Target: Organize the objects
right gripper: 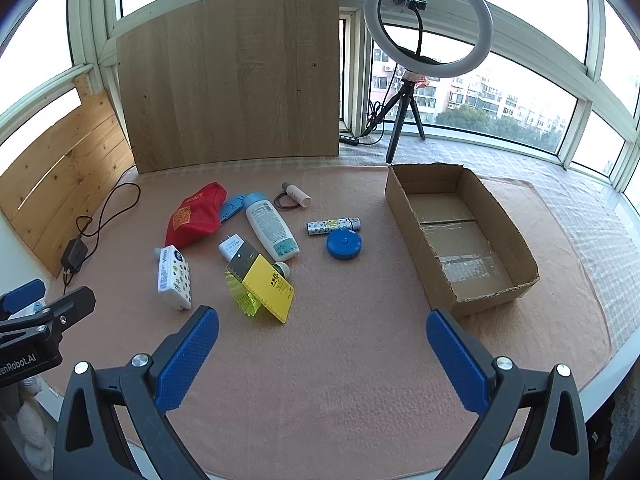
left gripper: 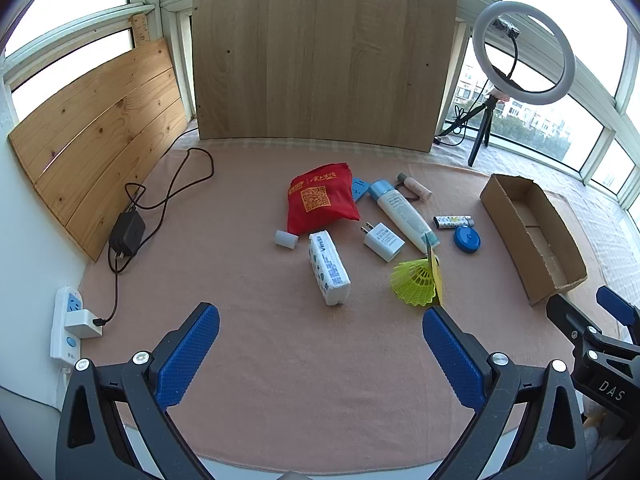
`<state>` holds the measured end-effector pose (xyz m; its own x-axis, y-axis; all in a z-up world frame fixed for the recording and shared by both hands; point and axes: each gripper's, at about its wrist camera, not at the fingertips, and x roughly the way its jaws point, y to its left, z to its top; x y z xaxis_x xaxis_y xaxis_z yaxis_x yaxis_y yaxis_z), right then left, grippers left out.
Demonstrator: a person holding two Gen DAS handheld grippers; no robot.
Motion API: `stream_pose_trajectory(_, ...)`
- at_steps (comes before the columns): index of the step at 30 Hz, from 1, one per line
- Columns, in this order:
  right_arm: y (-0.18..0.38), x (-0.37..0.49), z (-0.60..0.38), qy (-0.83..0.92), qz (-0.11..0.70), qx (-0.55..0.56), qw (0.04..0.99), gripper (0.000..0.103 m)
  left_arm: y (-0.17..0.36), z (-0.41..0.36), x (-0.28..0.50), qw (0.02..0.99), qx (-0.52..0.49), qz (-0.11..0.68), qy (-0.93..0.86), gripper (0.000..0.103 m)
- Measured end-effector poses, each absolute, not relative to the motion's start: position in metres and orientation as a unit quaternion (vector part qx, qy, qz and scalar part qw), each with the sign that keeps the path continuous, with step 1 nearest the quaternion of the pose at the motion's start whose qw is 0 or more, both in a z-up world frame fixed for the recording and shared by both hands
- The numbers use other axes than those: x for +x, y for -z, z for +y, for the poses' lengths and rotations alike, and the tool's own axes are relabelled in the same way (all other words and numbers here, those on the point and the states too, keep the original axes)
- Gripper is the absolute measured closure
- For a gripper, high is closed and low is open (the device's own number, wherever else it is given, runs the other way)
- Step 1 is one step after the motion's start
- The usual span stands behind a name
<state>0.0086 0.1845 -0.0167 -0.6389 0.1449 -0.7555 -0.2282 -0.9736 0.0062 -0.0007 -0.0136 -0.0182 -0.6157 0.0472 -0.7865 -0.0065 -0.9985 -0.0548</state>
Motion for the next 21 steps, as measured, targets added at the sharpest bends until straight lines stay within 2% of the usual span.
stream_pose_trajectory(21,0.0141,0.0084,0.1847,-0.905,0.049,-0.41,0.103,0.0,0.0159,-0.012,-0.0005,0.012,-0.439,-0.019,-0.898,0.0)
